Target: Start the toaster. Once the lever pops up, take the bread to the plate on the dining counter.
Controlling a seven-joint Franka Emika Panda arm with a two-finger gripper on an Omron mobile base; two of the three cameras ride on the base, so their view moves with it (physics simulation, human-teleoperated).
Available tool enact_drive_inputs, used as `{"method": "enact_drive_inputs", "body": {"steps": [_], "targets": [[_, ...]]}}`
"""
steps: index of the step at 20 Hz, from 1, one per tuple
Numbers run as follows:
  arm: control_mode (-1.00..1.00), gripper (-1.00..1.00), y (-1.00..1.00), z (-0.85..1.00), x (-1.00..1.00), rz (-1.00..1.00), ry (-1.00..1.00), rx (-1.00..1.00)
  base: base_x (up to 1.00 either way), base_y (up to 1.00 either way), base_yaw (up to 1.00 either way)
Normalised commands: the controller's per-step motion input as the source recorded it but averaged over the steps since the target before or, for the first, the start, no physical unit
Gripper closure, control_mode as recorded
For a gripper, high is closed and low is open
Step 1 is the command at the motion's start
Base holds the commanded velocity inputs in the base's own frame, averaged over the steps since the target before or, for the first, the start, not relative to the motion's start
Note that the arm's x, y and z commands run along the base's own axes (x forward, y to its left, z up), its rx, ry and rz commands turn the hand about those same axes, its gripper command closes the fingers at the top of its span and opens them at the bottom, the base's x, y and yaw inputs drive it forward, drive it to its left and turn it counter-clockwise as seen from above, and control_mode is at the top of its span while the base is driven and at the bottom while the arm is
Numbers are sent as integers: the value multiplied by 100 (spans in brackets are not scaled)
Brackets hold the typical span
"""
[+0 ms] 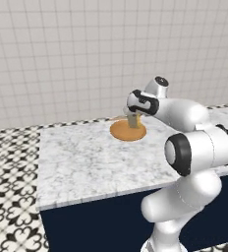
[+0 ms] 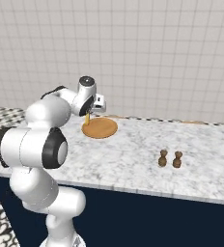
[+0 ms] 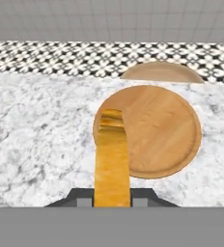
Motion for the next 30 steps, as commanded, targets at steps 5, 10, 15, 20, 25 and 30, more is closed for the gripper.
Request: {"method": "enact_drive_inputs", "body": {"steps": [5, 10, 15, 20, 25, 30], "targets": [[-100, 100, 27, -24, 39, 0, 8, 2, 0, 0, 0], [-100, 100, 2, -33, 47, 0, 3, 7, 0, 0, 0], [-100, 100, -1, -31, 17, 0, 0, 5, 0, 0, 0], [-100, 100, 0, -42, 9, 0, 0, 3, 0, 0, 0], [-100, 100, 0, -22, 22, 0, 0, 1, 0, 0, 0], [-100, 100, 0, -9, 27, 0, 0, 0, 0, 0, 0]]}}
